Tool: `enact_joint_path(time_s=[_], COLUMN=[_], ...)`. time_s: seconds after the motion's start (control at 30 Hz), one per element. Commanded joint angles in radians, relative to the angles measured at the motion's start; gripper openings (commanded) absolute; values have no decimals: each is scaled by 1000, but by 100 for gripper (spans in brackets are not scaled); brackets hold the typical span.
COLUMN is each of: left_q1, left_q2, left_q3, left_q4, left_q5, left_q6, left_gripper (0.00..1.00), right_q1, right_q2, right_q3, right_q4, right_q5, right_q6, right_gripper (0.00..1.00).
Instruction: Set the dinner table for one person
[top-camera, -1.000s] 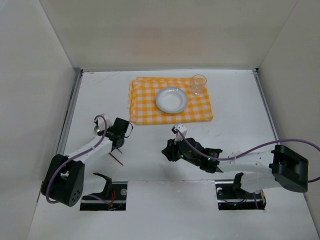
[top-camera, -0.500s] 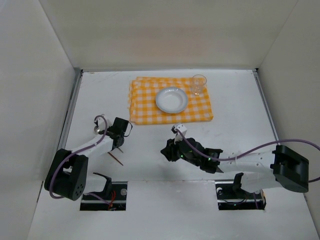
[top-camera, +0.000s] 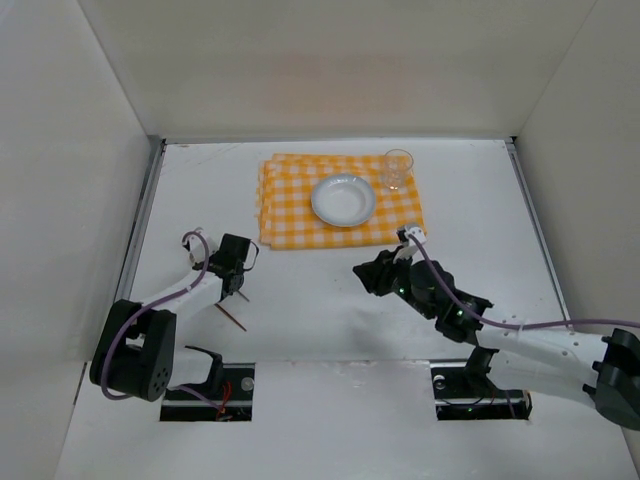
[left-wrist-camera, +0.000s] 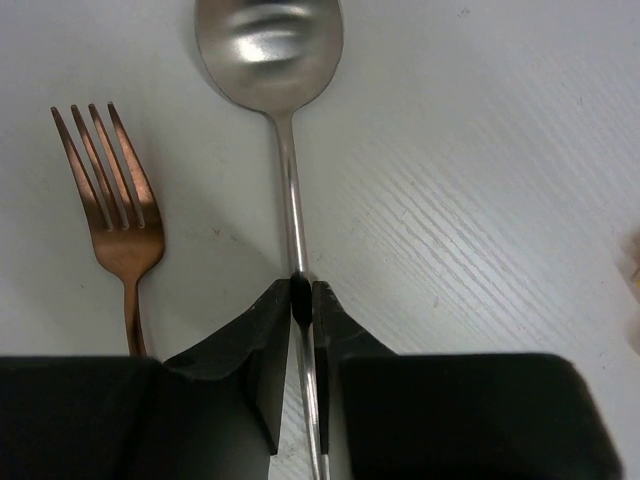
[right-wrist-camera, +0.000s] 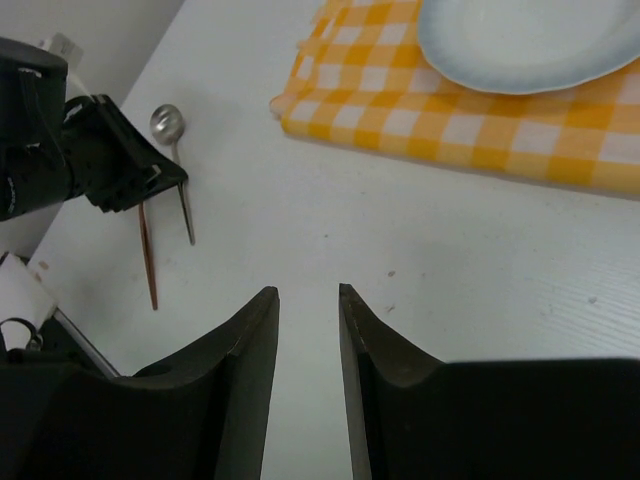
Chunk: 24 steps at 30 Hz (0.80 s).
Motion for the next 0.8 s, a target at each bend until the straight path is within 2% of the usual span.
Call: enact_joint_path(time_s=[0.0,0.17,0.33,0.57,0.63,0.77], left_q1=[14,21,-5,-160,-213,-330], left_q2=[0,-47,-150,-217,-193,-80], left_q3=[-35,-57,-32,155,218,359], left_q4=[-16,4,-11,-95,-80,-11], left_q5=[81,78,58,-28,-5,19], left_q6=[-8,-2,50,154,165,206], left_gripper=[8,0,0,0,0,0], right_q1=[-22,-45,-92,-158,-183,-243], right_q2=[-49,-105,-153,-204,-213,-242], right_q3=[-16,-28,-38,-53,-51,-42], right_q4=[10,-4,-24,-56,-80,-140], right_q5=[-5,3,4,36,66,128], right_q6=[5,16,36,64,74,94], right_gripper=[36,36,36,37,37,47])
